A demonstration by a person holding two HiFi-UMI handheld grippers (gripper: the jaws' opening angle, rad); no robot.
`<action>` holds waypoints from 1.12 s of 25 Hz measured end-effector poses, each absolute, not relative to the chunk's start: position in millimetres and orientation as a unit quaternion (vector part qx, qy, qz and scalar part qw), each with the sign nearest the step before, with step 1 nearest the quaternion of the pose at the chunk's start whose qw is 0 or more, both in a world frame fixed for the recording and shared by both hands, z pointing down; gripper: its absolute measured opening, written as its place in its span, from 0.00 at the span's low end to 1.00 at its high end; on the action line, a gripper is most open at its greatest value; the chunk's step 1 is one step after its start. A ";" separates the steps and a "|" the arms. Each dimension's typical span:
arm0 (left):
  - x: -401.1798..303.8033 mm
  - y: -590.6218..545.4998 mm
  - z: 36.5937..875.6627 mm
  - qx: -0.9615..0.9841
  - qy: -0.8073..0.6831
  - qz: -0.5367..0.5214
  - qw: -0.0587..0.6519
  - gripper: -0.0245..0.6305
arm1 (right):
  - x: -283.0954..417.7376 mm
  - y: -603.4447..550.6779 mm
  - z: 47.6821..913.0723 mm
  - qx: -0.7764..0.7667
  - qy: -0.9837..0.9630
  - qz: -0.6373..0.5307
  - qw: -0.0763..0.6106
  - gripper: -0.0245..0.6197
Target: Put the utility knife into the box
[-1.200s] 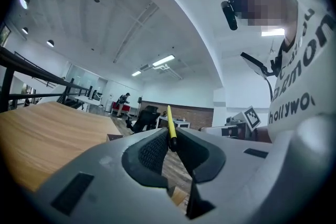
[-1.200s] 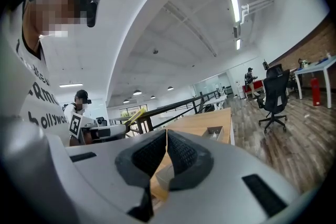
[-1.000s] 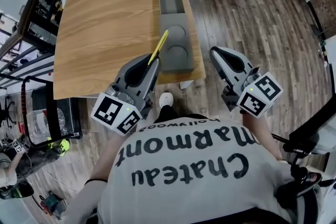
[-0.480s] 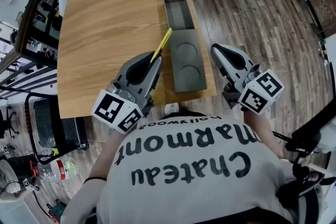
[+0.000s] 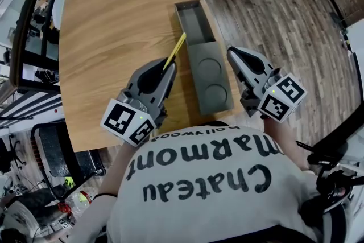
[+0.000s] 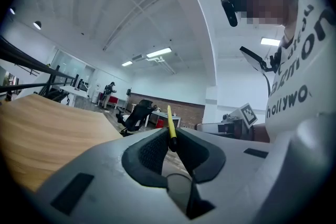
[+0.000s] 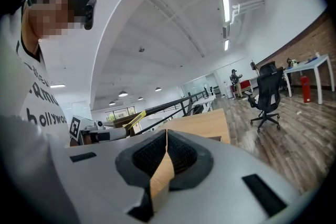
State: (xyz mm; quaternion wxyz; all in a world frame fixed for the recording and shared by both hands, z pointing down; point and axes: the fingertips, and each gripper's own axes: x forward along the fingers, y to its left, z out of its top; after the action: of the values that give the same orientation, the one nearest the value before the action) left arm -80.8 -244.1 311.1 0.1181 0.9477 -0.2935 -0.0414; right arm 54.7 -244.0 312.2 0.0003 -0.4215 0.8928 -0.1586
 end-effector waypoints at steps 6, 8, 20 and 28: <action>-81.7 -267.5 328.6 0.950 -0.276 -0.032 0.139 0.10 | 54.9 -250.1 325.5 -0.445 0.879 -0.170 -0.023 0.05; -83.6 -274.7 333.6 0.950 -0.274 -0.030 0.143 0.10 | 54.2 -253.2 329.1 -0.450 0.876 -0.171 -0.028 0.05; -77.7 -290.1 359.5 0.949 -0.268 -0.013 0.166 0.10 | 53.5 -260.0 344.1 -0.451 0.872 -0.183 -0.058 0.05; -68.2 -303.1 377.4 0.938 -0.299 -0.007 0.176 0.10 | 57.6 -278.6 355.1 -0.416 0.886 -0.191 -0.073 0.05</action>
State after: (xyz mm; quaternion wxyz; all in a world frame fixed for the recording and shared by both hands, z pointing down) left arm -68.2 -303.1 377.4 0.1760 0.9379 -0.2989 -0.0071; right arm 57.6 -278.6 355.1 -0.0733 -0.4164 0.8858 -0.1913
